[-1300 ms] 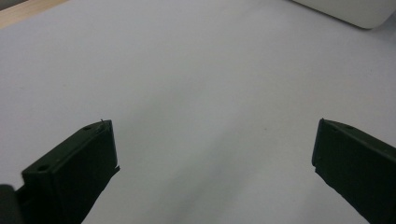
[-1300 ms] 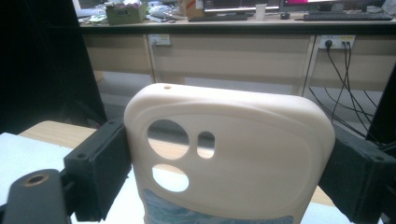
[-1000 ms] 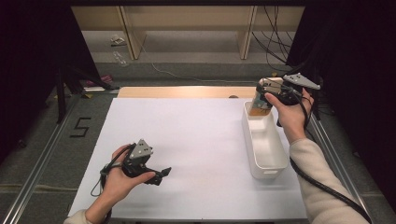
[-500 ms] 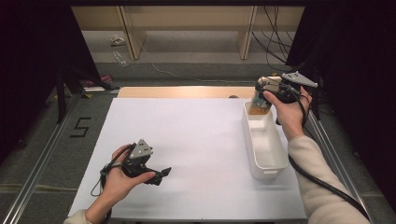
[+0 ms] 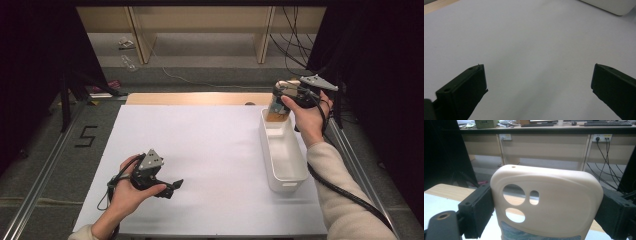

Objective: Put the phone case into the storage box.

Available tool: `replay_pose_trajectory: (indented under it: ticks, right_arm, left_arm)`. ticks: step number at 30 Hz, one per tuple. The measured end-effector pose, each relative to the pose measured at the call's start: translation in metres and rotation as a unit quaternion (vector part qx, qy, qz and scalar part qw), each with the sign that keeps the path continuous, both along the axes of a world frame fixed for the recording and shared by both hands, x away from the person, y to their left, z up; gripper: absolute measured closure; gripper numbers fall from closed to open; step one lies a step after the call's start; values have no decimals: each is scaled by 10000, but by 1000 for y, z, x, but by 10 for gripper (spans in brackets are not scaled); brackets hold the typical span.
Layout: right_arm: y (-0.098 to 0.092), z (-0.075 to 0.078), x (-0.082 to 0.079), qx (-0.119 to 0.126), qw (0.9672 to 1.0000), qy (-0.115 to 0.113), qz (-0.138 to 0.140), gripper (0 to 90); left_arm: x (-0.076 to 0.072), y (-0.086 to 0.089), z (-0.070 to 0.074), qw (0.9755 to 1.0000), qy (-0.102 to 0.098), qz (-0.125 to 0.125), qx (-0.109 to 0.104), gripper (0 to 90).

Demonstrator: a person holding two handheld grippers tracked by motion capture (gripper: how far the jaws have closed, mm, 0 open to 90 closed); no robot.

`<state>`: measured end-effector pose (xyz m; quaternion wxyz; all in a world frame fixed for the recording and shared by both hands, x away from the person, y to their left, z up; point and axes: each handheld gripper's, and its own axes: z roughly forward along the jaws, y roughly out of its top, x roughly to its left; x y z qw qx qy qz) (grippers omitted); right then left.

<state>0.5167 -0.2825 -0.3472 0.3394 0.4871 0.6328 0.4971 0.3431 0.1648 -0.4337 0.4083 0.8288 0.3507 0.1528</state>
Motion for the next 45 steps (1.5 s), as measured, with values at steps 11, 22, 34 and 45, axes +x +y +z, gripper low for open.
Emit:
replay_pose_trajectory:
  ticks: [11, 22, 34, 45]
  right_arm:
    - [0, -3, 5, -19, 10000, 51, -44, 126]
    - [1, -6, 10, -37, 9999, 103, -65, 126]
    - [4, -10, 16, -84, 9998, 154, -85, 126]
    - [3, -11, 19, -132, 9997, 185, -125, 126]
  left_arm:
    - [0, 0, 0, 10000, 2, -4, 2, 0]
    - [0, 0, 0, 10000, -1, -8, 2, 0]
    - [0, 0, 0, 10000, -1, -24, 2, 0]
    - [0, 0, 0, 10000, -2, -24, -5, 0]
